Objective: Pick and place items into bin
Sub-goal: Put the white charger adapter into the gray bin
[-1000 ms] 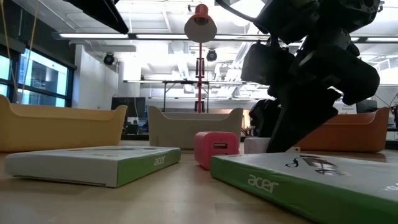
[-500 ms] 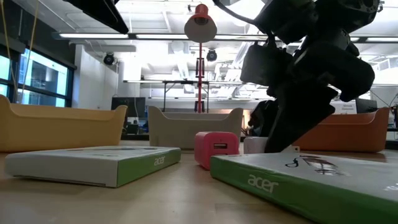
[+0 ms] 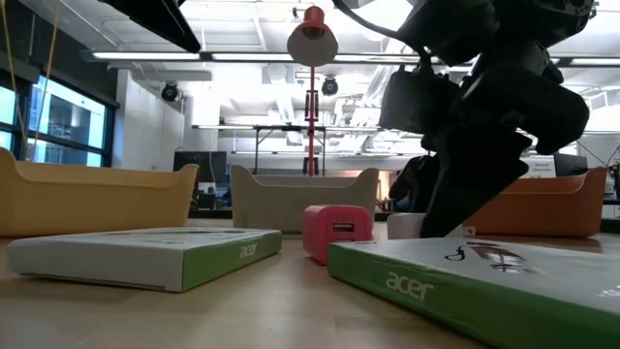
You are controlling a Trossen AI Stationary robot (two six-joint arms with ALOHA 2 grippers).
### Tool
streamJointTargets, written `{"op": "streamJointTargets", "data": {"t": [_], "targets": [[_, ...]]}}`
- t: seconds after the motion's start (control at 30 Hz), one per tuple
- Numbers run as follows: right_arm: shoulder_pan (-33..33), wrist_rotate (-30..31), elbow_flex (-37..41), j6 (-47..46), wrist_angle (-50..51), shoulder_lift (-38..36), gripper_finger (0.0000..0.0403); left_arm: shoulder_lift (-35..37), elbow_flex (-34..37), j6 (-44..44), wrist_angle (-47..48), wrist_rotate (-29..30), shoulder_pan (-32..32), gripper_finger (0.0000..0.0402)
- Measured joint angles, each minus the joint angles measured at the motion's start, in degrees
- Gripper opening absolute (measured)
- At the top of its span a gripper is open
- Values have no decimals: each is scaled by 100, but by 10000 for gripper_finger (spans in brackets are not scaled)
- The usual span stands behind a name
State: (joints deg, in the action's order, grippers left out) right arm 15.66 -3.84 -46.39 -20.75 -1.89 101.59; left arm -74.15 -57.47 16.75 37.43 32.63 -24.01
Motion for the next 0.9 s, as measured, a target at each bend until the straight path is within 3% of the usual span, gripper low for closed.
{"op": "streamJointTargets", "data": {"t": [0.2, 0.53, 0.73, 0.9], "targets": [[-2, 167, 6, 0, 144, -154, 205, 0, 0, 0, -2, 40, 0, 216], [0, -7, -22, -273, 179, -184, 188, 0, 0, 0, -2, 65, -1, 216], [-4, -19, -402, -119, 342, -195, 204, 0, 0, 0, -1, 65, 0, 216], [-102, -8, -984, 307, 763, -197, 191, 0, 0, 0, 0, 65, 0, 216]]}}
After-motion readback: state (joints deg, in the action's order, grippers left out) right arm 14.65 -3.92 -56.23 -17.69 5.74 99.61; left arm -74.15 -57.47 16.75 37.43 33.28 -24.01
